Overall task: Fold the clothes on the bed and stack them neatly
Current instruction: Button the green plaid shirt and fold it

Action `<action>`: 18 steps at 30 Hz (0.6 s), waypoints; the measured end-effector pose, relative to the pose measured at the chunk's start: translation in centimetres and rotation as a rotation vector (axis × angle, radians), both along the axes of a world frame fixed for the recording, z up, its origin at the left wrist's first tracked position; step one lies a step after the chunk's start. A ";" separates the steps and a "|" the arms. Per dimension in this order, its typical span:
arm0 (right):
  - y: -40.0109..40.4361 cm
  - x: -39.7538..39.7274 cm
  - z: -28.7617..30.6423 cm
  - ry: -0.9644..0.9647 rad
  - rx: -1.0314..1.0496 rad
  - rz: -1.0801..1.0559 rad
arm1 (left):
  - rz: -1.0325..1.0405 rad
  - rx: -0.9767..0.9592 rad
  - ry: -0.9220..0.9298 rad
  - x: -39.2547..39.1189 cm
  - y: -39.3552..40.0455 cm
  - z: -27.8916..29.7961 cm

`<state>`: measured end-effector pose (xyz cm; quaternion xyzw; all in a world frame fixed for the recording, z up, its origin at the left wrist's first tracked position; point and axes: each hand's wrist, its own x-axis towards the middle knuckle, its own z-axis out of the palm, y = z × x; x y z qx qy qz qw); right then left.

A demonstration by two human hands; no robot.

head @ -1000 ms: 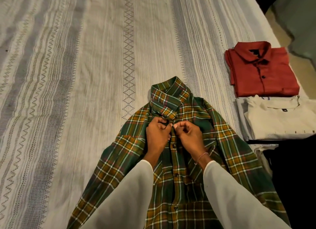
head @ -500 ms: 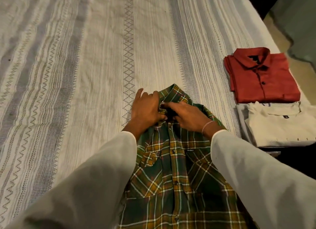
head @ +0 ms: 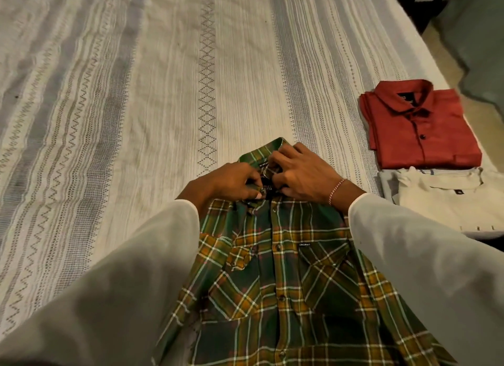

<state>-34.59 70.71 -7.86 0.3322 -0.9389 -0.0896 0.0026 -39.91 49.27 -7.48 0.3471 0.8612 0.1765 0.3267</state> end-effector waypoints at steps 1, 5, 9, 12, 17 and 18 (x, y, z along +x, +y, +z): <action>0.2 0.3 0.0 0.020 -0.020 0.007 | 0.011 0.033 -0.041 0.1 -0.1 0.0; 0.9 1.4 0.2 0.093 -0.151 0.039 | 0.390 0.277 -0.054 1.1 0.1 -0.7; 0.9 2.3 0.9 0.100 -0.252 -0.004 | 0.570 0.410 -0.115 2.3 0.9 -1.6; 0.3 2.7 0.9 0.126 -0.262 -0.034 | 0.599 0.465 -0.174 3.1 1.4 -1.5; -0.3 3.0 0.4 0.176 -0.282 -0.134 | 0.656 0.518 -0.244 3.5 1.3 -1.4; -0.4 3.1 0.3 0.179 -0.284 -0.156 | 0.660 0.518 -0.252 3.4 1.2 -1.4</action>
